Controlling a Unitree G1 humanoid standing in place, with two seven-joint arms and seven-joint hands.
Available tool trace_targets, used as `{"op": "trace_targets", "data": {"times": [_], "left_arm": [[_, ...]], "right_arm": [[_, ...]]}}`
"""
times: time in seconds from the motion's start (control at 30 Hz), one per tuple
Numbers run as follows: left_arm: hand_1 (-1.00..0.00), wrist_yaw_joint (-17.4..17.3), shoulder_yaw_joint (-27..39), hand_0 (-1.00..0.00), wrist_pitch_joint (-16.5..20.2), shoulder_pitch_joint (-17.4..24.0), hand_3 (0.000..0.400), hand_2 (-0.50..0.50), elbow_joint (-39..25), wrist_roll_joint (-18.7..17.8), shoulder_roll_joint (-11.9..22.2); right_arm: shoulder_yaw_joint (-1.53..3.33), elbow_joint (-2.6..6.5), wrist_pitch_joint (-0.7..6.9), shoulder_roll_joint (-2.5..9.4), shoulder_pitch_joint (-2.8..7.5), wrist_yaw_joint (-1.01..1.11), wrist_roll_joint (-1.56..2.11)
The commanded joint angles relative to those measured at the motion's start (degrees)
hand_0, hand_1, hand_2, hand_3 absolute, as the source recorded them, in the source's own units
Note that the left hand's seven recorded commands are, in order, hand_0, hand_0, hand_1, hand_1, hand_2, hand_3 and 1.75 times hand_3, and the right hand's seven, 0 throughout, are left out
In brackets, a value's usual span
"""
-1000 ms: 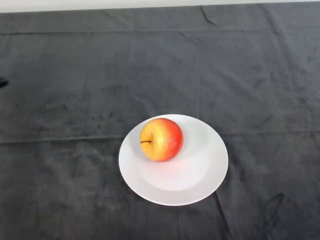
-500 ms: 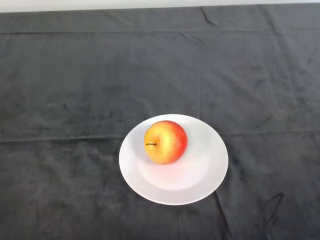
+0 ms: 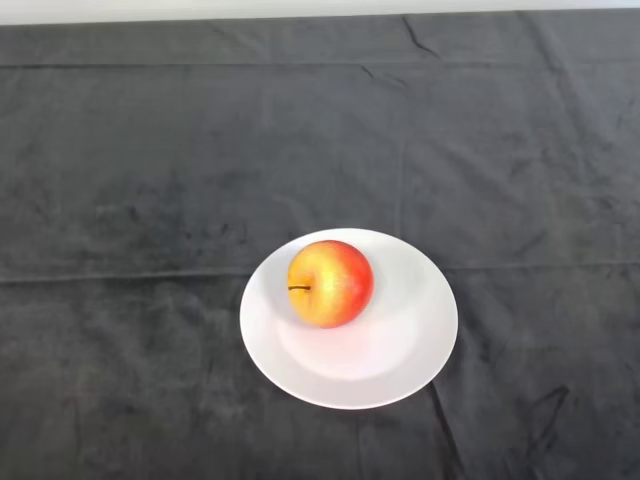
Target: Move the apple to the plate
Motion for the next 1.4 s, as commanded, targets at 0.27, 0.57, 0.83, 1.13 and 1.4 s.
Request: {"op": "trace_targets", "data": {"times": [0.27, 0.57, 0.83, 1.13, 1.4], "left_arm": [[0.00, 0.25, -0.09, 0.00, -1.08, -2.08, 0.000, 0.00, 1.37, 0.42, 3.07], [0.00, -0.22, -0.43, 0.00, -1.42, -1.95, 0.000, 0.00, 1.85, -0.01, 3.44], [0.00, -0.21, -0.81, 0.00, -1.37, -1.89, 0.000, 0.00, 1.78, -0.20, 3.49], [0.00, -0.45, -0.76, 0.00, -1.39, -1.50, 0.000, 0.00, 1.68, -0.66, 3.80], [0.00, -0.15, -0.89, 0.00, -1.20, -1.40, 0.000, 0.00, 1.45, -0.76, 3.83]], "right_arm": [[-0.74, 0.31, -0.16, -1.38, 0.42, -0.33, -0.62], [-0.70, 0.47, -0.25, -1.38, 0.34, -0.36, -0.63], [-0.68, 0.57, -0.32, -1.38, 0.30, -0.38, -0.63], [-0.70, 0.65, -0.46, -1.47, 0.39, -0.38, -0.59], [-0.71, 0.72, -0.46, -1.52, 0.38, -0.39, -0.58]]}}
